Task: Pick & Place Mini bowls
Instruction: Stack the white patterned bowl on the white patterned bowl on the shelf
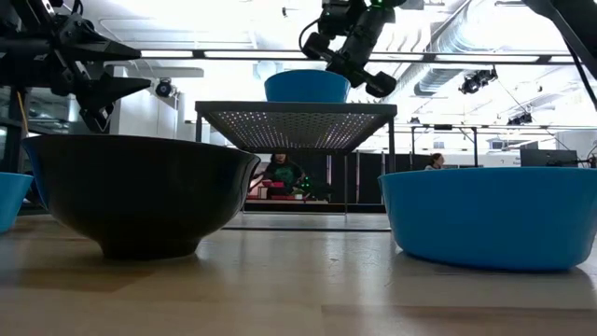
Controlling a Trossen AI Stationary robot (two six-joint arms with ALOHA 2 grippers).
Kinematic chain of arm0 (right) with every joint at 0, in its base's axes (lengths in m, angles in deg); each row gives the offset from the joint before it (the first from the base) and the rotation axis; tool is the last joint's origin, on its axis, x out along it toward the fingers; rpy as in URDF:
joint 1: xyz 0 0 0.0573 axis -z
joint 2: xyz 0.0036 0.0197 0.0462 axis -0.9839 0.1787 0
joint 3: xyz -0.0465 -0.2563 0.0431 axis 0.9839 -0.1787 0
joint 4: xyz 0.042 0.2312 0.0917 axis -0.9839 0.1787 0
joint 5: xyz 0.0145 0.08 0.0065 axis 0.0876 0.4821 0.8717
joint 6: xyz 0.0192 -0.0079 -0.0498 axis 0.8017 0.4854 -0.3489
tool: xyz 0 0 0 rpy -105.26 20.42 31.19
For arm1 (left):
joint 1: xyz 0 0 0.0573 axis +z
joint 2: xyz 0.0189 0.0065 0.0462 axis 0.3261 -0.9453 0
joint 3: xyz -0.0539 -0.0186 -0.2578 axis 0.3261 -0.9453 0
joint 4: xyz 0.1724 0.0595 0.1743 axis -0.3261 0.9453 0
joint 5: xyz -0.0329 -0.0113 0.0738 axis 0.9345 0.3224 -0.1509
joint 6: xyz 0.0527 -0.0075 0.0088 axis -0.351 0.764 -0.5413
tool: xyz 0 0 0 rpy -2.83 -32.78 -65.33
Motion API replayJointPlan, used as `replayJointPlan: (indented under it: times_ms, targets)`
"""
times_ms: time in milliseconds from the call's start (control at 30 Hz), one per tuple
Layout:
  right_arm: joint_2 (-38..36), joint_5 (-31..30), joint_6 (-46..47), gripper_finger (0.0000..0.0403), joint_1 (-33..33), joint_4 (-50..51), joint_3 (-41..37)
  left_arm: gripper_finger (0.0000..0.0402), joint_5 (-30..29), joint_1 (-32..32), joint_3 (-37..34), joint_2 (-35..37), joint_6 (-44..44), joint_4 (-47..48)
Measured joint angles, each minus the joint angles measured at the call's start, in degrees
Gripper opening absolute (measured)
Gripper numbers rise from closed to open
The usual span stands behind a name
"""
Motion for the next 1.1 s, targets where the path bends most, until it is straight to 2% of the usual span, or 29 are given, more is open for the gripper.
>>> replayJointPlan:
  times_ms: [900, 1100]
  targets:
    - [0.04, 1.37, -2.61, 0.0001, -0.61, -2.86, -3.67, 0.019, 0.0, -0.02, 0.0, -0.02, 0.02, 0.0]
    - [0.04, 1.31, -3.65, 0.0019, -0.61, -2.87, -3.67, 0.019, 0.01, -0.02, 0.0, -0.01, 0.02, 0.0]
